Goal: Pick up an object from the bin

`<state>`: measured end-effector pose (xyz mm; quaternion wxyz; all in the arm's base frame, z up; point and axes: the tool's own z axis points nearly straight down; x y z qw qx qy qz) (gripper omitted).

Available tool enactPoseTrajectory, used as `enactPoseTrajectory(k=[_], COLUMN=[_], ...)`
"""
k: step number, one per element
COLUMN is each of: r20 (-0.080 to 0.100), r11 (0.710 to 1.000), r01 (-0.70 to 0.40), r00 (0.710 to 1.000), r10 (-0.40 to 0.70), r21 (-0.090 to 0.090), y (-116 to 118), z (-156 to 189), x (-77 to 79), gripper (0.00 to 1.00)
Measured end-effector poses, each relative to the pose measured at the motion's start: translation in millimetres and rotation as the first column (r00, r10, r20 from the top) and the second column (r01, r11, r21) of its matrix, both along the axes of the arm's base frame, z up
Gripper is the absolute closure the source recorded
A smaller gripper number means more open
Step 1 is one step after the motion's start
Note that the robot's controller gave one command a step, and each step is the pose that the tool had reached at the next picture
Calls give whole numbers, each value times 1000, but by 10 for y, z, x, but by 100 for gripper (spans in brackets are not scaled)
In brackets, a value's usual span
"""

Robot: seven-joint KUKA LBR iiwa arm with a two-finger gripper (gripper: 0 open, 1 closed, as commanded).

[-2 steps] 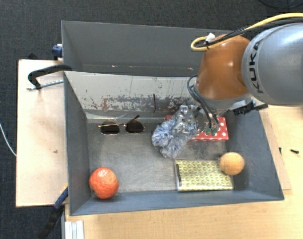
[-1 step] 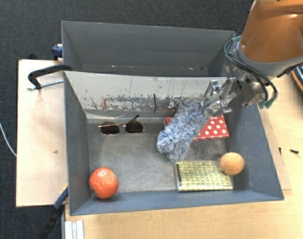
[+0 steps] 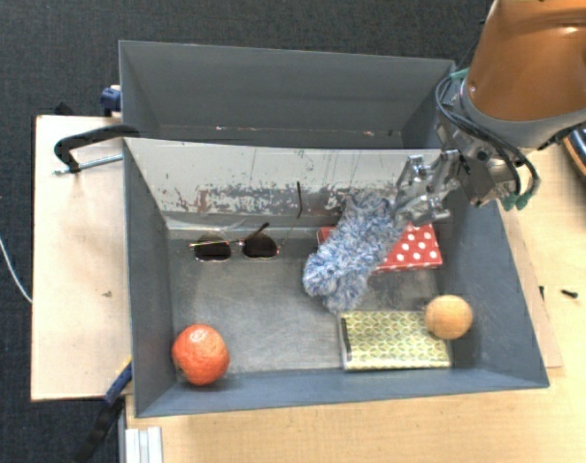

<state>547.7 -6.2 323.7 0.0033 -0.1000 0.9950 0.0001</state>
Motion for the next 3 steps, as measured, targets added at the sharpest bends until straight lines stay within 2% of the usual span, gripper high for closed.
enactPoseTrajectory(k=[2,3], r20=[0,4], r11=[1000,998], r01=[0,-66], r00=[1000,998], r10=[0,66], r21=[0,0], y=[0,-376], z=[0,-404], x=[0,-8], gripper=[100,100])
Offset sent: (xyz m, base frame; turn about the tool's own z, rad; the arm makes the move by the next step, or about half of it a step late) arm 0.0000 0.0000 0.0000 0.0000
